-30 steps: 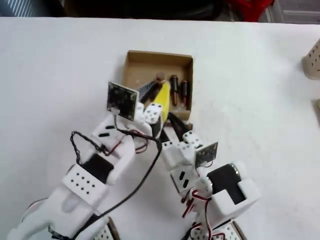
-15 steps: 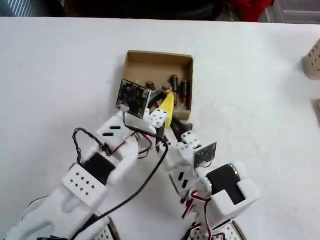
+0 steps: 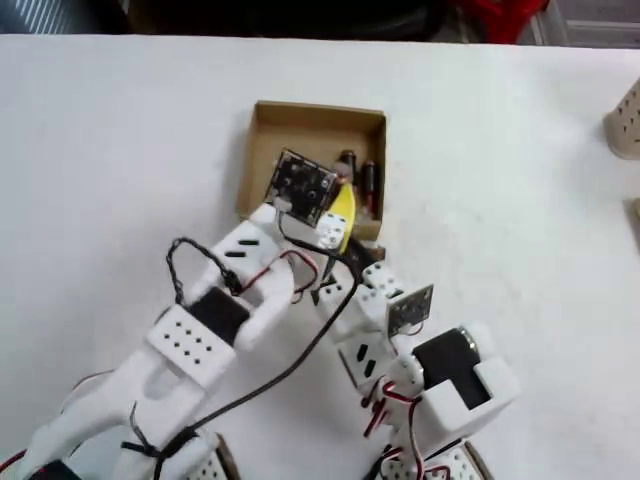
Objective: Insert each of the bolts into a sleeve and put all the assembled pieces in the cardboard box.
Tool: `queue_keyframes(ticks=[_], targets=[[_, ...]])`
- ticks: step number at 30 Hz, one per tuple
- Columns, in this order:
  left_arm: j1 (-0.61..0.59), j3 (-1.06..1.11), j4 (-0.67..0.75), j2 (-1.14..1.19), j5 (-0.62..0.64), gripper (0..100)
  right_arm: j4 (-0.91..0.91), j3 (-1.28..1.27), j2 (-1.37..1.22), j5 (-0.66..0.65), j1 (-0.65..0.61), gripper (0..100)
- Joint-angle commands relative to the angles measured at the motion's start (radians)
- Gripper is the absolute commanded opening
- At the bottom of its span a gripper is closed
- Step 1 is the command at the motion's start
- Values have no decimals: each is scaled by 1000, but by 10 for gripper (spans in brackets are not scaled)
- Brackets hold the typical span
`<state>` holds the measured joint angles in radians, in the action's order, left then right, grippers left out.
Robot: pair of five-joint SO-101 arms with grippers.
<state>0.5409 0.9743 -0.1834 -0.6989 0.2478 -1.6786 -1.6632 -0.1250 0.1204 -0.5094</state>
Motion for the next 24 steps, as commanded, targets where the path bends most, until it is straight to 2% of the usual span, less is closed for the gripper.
queue_keyframes(ticks=[1, 5, 8, 13, 24], targets=[[19, -55, 25, -13, -8, 23, -22, -5, 5, 2, -4, 16], [42, -57, -71, -70, -6, 23, -22, -5, 5, 2, -4, 16], [50, -57, -147, -117, 41, 23, -24, -5, 5, 2, -2, 16], [19, -52, -201, -130, 54, 23, -25, -5, 7, 2, 12, 16], [-36, 91, -103, -130, 51, 23, -28, 0, 10, 2, 35, 16]])
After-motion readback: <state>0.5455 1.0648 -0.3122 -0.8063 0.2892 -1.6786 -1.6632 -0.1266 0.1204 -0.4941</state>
